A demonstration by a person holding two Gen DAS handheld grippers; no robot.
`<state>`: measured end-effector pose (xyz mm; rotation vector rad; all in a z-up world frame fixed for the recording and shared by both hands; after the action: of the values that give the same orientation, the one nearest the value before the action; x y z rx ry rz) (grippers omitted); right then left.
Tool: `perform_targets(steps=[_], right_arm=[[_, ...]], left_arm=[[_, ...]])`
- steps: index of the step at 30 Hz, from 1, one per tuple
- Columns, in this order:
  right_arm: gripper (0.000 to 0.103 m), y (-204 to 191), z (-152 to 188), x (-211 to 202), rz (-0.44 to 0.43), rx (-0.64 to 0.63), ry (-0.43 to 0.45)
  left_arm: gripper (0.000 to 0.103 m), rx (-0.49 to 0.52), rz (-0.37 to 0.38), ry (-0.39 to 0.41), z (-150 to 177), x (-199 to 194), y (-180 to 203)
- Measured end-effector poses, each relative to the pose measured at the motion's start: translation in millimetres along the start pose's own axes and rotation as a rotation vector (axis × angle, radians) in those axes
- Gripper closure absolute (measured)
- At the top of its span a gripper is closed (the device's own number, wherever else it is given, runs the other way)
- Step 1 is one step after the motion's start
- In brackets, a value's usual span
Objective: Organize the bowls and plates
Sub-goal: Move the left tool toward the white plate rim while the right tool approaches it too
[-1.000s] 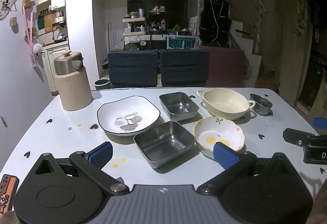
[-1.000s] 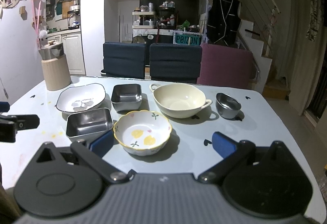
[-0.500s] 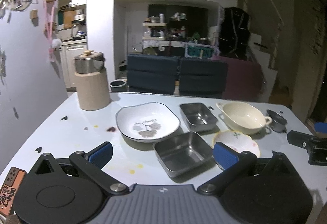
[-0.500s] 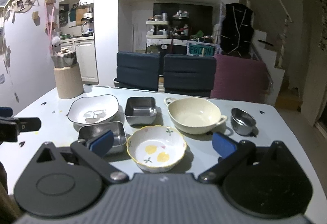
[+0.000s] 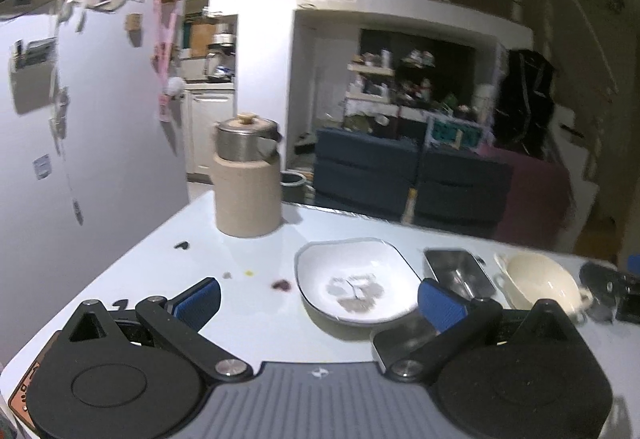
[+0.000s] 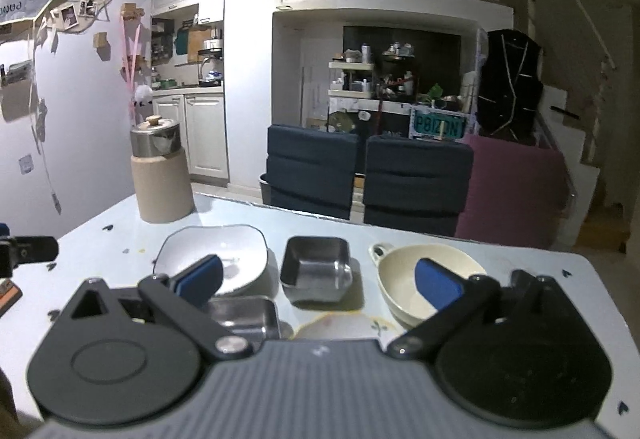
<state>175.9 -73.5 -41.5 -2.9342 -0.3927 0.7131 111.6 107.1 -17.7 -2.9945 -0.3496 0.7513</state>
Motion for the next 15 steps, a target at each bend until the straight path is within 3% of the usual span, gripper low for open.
perform_targets(steps=[10, 15], right_arm=[[0.000, -16, -23, 44, -0.056, 0.009, -0.007], [0.000, -31, -42, 77, -0.097, 0.031, -0.034]], left_arm=[[0.000, -0.021, -0.056, -0.068, -17, 46, -21], [0.000, -0.071, -0.067, -0.143, -19, 74, -30]])
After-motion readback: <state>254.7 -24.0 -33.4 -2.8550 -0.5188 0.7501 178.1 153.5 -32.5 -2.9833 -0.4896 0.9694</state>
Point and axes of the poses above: each gripper's, at about its wrist camera, not at the fingertips, and x roughly the way its jaws point, y to its right, z to its underside, the point moved 9 cm from there along x, roughly the way its jaws point, and after that the axes turned 10 degrees about x, right-handed, at the moved point
